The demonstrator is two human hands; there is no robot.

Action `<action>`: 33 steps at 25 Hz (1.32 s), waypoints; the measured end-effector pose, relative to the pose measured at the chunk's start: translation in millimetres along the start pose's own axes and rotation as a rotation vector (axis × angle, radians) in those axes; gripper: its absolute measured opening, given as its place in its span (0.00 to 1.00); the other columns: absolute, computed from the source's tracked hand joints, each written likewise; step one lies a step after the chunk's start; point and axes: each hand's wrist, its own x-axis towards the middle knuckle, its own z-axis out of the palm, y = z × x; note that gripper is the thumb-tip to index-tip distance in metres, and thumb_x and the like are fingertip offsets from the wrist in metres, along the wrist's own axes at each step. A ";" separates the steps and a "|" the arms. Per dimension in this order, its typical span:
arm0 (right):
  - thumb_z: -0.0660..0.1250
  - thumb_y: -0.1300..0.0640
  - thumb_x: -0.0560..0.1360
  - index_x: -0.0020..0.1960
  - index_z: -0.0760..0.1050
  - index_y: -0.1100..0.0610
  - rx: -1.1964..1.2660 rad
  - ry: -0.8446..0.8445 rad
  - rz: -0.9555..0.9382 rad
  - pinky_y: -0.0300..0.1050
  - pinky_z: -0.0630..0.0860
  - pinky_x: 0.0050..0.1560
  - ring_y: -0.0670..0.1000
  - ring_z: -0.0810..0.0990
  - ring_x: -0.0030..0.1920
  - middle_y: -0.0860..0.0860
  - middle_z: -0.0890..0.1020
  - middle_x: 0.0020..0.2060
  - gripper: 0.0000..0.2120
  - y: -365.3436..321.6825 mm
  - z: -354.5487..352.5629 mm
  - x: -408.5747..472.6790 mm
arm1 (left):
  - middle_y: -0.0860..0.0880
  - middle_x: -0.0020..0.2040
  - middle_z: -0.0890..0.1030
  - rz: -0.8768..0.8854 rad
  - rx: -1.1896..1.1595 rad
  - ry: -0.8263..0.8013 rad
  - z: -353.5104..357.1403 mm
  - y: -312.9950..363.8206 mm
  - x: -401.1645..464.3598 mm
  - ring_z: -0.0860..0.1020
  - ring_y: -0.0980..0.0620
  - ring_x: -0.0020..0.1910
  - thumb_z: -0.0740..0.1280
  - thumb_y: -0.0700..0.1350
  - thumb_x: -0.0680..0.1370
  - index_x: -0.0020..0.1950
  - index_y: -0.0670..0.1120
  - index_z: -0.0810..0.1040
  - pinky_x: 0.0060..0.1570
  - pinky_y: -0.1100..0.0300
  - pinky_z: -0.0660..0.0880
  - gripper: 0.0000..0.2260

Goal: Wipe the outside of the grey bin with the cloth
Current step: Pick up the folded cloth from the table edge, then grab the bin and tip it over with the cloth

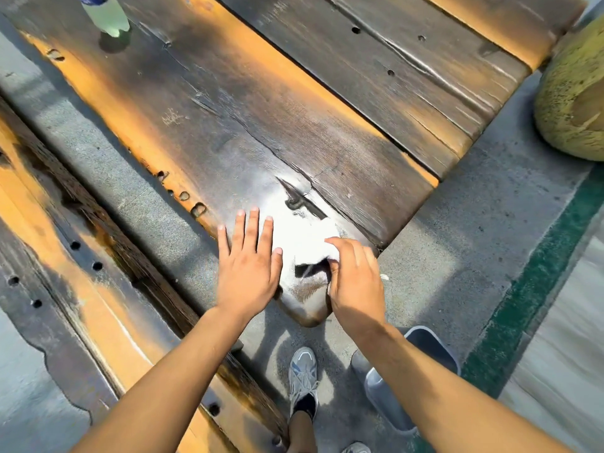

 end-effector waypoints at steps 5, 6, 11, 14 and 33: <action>0.56 0.53 0.82 0.69 0.72 0.50 0.196 0.031 0.214 0.51 0.74 0.54 0.53 0.77 0.54 0.50 0.77 0.58 0.17 35.8 -23.2 -51.8 | 0.40 0.83 0.59 -0.036 -0.033 -0.025 5.2 33.6 -45.2 0.54 0.38 0.82 0.53 0.53 0.84 0.81 0.42 0.62 0.78 0.35 0.49 0.28; 0.59 0.56 0.82 0.69 0.72 0.49 0.223 0.034 0.235 0.50 0.73 0.53 0.52 0.77 0.54 0.50 0.77 0.57 0.16 45.3 -25.2 -66.1 | 0.39 0.83 0.59 -0.069 -0.051 -0.033 6.2 40.2 -52.5 0.53 0.38 0.82 0.52 0.53 0.84 0.81 0.42 0.62 0.78 0.35 0.49 0.27; 0.62 0.54 0.82 0.68 0.75 0.49 0.209 0.040 0.391 0.48 0.72 0.55 0.53 0.77 0.56 0.50 0.79 0.58 0.15 105.0 -30.0 -166.7 | 0.36 0.83 0.57 -0.117 -0.142 -0.037 14.2 82.5 -108.8 0.55 0.35 0.81 0.54 0.50 0.84 0.81 0.39 0.60 0.77 0.35 0.54 0.27; 0.60 0.51 0.82 0.67 0.76 0.47 0.215 0.007 0.542 0.50 0.73 0.55 0.54 0.78 0.59 0.49 0.80 0.60 0.15 142.5 -38.5 -233.2 | 0.29 0.80 0.59 -0.131 -0.152 -0.064 28.7 112.1 -158.8 0.61 0.29 0.78 0.62 0.48 0.80 0.78 0.35 0.64 0.74 0.36 0.60 0.29; 0.51 0.42 0.85 0.63 0.79 0.59 0.458 0.114 1.392 0.47 0.69 0.45 0.63 0.82 0.53 0.63 0.84 0.54 0.27 325.1 -7.1 -523.7 | 0.39 0.56 0.83 0.297 0.078 -0.981 220.9 299.3 -363.8 0.80 0.37 0.56 0.60 0.49 0.80 0.58 0.42 0.78 0.52 0.52 0.77 0.15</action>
